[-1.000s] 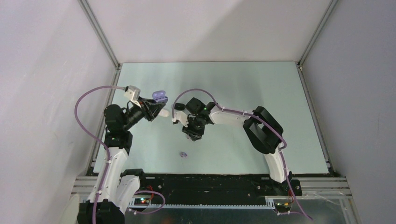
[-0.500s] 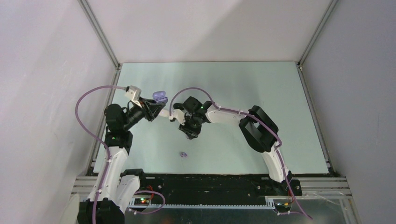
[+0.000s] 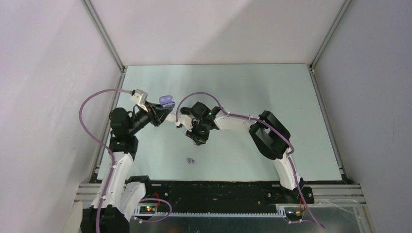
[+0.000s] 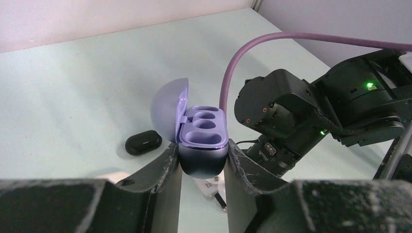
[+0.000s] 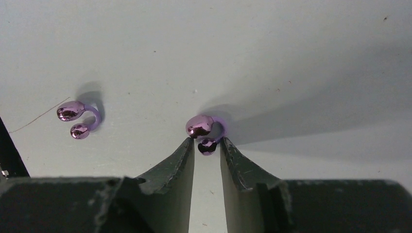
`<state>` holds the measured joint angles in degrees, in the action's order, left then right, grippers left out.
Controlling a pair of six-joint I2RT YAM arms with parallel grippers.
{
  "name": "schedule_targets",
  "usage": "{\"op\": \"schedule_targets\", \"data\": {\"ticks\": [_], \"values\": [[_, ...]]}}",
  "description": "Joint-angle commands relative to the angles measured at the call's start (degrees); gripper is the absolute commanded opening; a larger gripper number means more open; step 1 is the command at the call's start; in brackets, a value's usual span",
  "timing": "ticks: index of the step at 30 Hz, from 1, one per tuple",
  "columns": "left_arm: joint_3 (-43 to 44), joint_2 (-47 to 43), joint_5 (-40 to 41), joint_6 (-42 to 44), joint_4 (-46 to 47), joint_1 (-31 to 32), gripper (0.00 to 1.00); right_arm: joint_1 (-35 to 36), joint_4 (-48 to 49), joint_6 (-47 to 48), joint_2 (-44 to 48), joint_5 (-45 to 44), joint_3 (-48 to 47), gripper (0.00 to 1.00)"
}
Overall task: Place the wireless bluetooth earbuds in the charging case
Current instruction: Pick up the earbud from the center of the board.
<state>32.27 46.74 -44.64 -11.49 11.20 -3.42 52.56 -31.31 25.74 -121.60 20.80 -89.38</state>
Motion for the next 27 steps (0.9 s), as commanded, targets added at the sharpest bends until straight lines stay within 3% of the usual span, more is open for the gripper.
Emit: {"op": "schedule_targets", "data": {"ticks": [1, 11, 17, 22, 27], "values": [[2.4, 0.2, 0.3, 1.0, 1.6, -0.4, 0.00, 0.4, -1.3, 1.2, 1.2, -0.9, 1.7, 0.28], [1.6, -0.3, 0.2, 0.9, 1.6, -0.4, 0.00, 0.7, 1.5, 1.6, 3.7, -6.5, 3.0, 0.00], [1.0, 2.7, 0.3, -2.7, 6.9, -0.3, 0.00, 0.2, 10.8, -1.3, 14.4, -17.6, 6.9, 0.00], [1.7, 7.3, -1.2, -5.8, 12.9, -0.2, 0.00, -0.2, 24.8, -3.6, 25.0, -23.4, 12.4, 0.00], [3.0, 12.2, -2.4, -8.3, 19.1, 0.0, 0.00, 0.1, 39.7, -0.2, 30.8, -26.8, 15.6, 0.00]]}}
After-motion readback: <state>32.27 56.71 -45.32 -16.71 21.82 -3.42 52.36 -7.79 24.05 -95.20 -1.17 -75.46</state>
